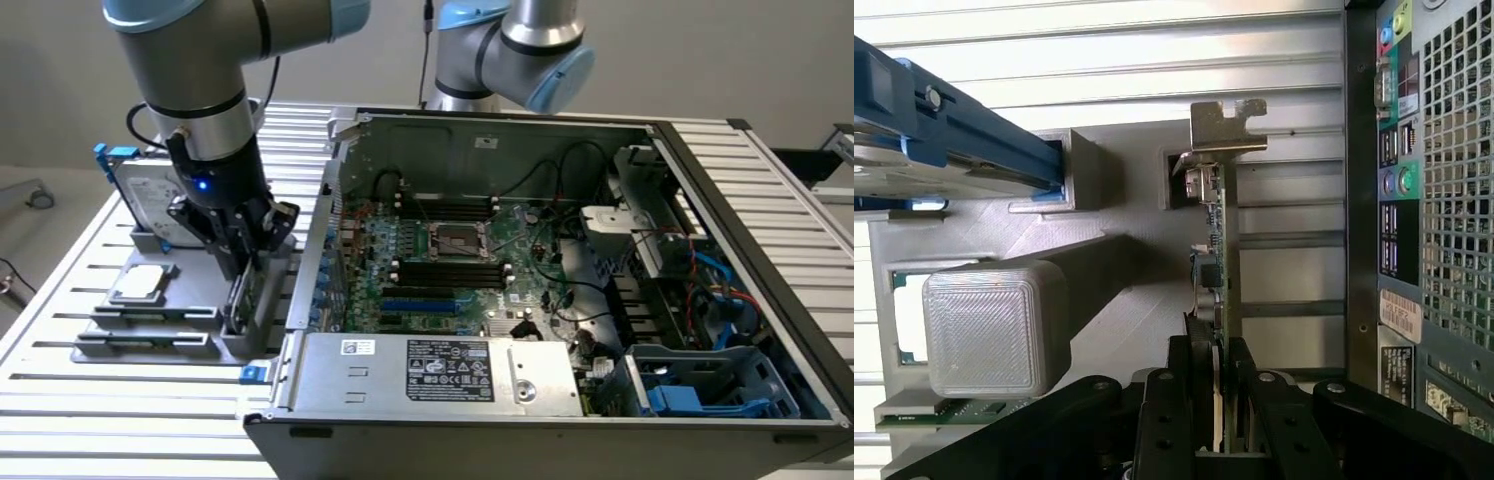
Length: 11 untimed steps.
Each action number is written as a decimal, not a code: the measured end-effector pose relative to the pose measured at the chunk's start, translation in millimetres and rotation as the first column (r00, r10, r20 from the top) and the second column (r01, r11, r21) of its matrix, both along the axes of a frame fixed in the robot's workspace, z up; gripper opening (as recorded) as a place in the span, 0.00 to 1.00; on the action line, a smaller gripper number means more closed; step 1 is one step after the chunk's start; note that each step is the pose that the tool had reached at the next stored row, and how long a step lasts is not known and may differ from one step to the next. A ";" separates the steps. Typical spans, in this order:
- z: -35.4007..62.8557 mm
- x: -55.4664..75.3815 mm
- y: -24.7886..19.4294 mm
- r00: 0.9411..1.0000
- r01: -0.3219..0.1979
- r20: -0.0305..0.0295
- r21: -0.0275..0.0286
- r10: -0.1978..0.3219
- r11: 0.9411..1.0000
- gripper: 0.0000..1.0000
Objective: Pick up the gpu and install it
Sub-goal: 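Pick up the gpu and move the gpu toward the slot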
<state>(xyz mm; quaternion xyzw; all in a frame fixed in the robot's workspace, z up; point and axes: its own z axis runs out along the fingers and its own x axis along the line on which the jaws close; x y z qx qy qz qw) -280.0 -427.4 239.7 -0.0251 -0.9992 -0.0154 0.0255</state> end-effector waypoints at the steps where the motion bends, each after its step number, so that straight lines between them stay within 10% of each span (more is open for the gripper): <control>1: 0.2 -0.2 0.0 1.000 0.000 0.000 0.002 0.000 1.000 0.27; 11: 15.2 -1.6 0.0 1.000 0.000 0.000 0.030 0.000 1.000 0.27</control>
